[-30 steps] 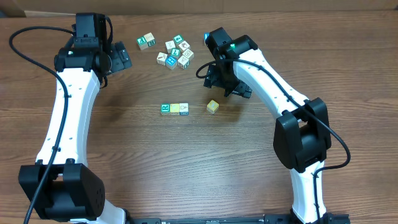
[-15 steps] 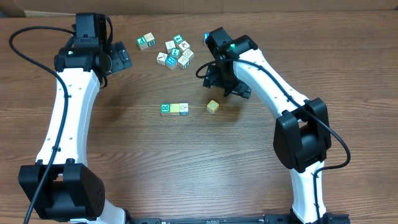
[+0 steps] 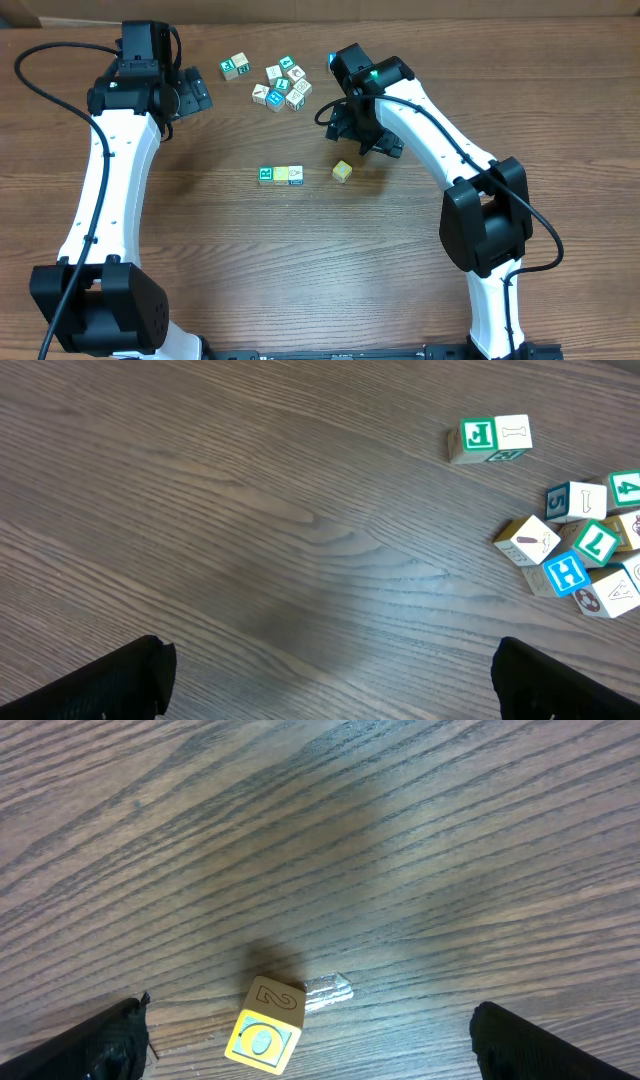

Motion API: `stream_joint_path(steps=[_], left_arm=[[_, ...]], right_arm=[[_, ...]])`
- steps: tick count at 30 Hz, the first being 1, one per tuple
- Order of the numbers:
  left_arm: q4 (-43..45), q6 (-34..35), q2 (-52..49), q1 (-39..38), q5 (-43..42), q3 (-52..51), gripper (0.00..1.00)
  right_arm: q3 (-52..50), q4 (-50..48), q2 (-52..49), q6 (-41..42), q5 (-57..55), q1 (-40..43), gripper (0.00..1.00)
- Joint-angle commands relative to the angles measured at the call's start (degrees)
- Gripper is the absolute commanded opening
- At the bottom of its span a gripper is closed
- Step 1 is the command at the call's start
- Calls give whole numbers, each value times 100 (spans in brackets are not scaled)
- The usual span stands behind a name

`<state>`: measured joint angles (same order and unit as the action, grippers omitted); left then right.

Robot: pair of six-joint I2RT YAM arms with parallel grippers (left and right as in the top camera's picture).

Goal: Form a horizontal line

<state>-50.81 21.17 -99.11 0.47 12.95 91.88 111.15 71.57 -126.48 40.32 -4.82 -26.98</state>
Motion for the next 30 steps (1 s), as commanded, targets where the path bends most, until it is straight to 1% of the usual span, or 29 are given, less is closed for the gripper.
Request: stream_joint_path(steps=[1, 30], left_arm=[[7, -22, -15, -11, 96, 11, 100], [7, -22, -15, -11, 96, 11, 100]], right_arm=[[-33, -17, 175, 11, 0, 0, 100], [-33, -63, 175, 11, -17, 0, 100]])
